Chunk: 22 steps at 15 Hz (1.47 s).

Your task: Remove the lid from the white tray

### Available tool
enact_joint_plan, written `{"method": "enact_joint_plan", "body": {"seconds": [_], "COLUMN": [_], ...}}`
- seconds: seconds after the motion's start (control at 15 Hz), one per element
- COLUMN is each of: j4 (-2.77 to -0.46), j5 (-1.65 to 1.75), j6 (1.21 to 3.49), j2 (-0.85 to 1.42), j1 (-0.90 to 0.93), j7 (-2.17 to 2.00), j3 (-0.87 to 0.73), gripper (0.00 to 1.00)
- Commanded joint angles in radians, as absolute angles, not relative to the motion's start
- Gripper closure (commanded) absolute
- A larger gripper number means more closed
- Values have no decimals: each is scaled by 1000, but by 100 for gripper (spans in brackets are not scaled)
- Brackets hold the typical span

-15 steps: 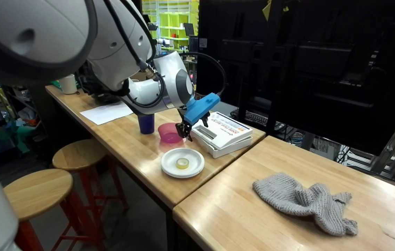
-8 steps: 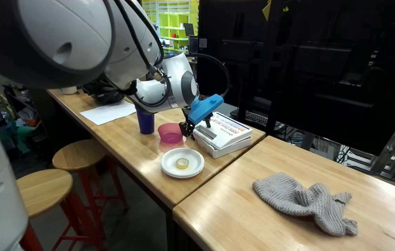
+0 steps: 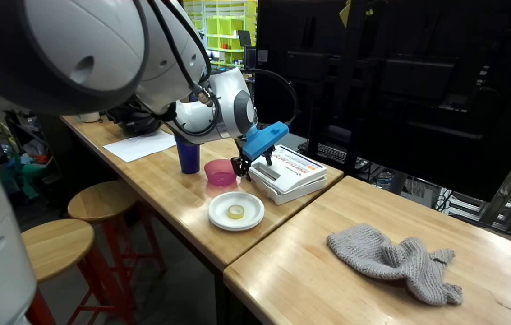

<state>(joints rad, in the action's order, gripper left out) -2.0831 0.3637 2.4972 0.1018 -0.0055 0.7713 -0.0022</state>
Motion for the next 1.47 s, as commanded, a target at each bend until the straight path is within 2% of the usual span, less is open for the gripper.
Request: {"method": "enact_joint_plan", "body": {"seconds": [0.0,1.13,1.2,1.27,1.4], "j4": [-2086,-2140,-2141,-2143,-2146], "j5": [354,324,323,322,318], "j6": [2461,2424,2424,2428,2431], "j2": [84,77,80,82,82], "j1": [-4,1,1,0,-2], "j7": [776,752,751,750,753], "j3": [8,18,17,17,16], "gripper": [0,0,10,26,39]}}
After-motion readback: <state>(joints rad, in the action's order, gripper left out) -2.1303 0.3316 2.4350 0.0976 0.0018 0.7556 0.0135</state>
